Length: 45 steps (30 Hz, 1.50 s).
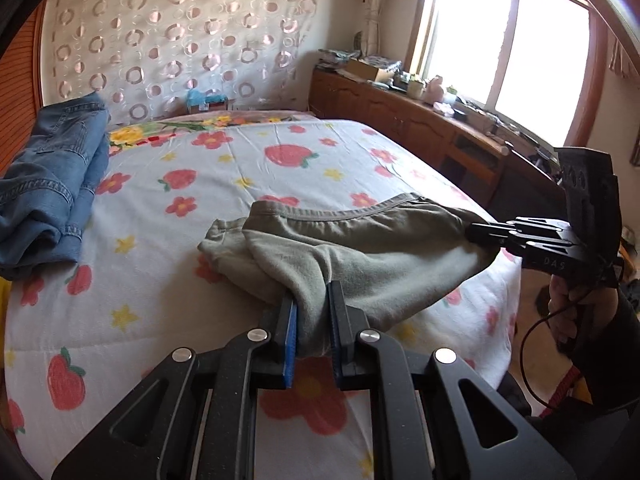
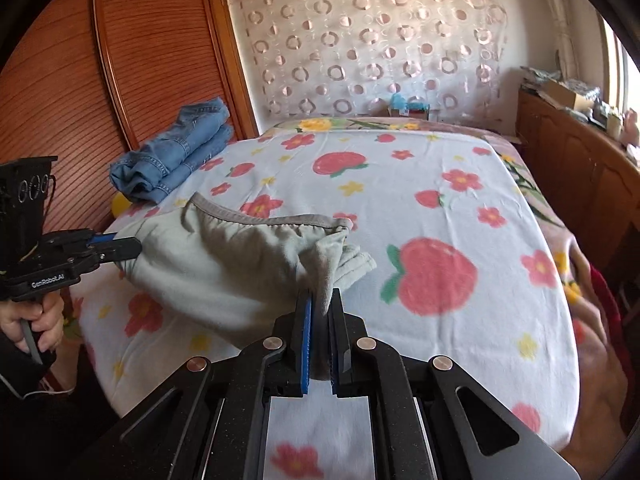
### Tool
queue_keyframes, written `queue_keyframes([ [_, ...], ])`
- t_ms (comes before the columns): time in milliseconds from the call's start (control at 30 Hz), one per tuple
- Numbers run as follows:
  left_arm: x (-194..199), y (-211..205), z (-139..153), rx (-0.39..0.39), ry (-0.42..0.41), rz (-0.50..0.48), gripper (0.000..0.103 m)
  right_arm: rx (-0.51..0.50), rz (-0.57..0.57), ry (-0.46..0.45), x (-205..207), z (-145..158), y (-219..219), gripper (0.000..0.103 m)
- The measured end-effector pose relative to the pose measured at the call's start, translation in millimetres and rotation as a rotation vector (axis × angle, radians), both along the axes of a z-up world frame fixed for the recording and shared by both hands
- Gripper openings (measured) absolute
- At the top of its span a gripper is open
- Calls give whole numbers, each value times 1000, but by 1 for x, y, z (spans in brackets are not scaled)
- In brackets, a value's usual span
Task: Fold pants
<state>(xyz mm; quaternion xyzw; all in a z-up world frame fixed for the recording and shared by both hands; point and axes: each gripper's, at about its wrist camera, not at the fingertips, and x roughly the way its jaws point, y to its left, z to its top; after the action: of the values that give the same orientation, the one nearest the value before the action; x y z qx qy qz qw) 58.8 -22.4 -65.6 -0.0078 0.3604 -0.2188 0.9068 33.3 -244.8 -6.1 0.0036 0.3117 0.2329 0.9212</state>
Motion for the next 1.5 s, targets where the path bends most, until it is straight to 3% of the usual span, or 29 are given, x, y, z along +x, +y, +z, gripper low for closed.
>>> queue_keyframes([
  [233,-15,1,-19,35,59,8,15,-15,26,58,-10,-6,9,7],
  [367,-16,4,-26,46,84,36,18,-75,48,22,-14,-2,16,7],
  [533,-15,8,-22,46,58,69,35,-84,42,20,-18,2,12,7],
  [600,-13,11,-19,37,46,79,48,-86,32,18,-21,3,9,7],
  [667,-10,12,-17,33,43,81,51,-87,23,16,-25,4,5,14],
  [733,-5,13,-16,37,42,87,68,-84,12,11,-27,6,1,19],
  [767,-2,13,-15,31,34,94,82,-82,11,8,-27,7,-1,22],
  [967,16,11,-11,22,16,109,83,-69,13,-2,-11,10,1,24],
  [1100,27,9,-8,30,14,107,83,-57,27,2,11,8,10,34],
  [1367,36,8,-11,37,18,106,83,-24,31,92,51,-5,15,34],
  [1467,39,7,-13,41,20,100,82,-20,50,103,57,-3,19,9],
  [1500,40,6,-14,43,23,97,80,-24,52,92,57,0,20,8],
])
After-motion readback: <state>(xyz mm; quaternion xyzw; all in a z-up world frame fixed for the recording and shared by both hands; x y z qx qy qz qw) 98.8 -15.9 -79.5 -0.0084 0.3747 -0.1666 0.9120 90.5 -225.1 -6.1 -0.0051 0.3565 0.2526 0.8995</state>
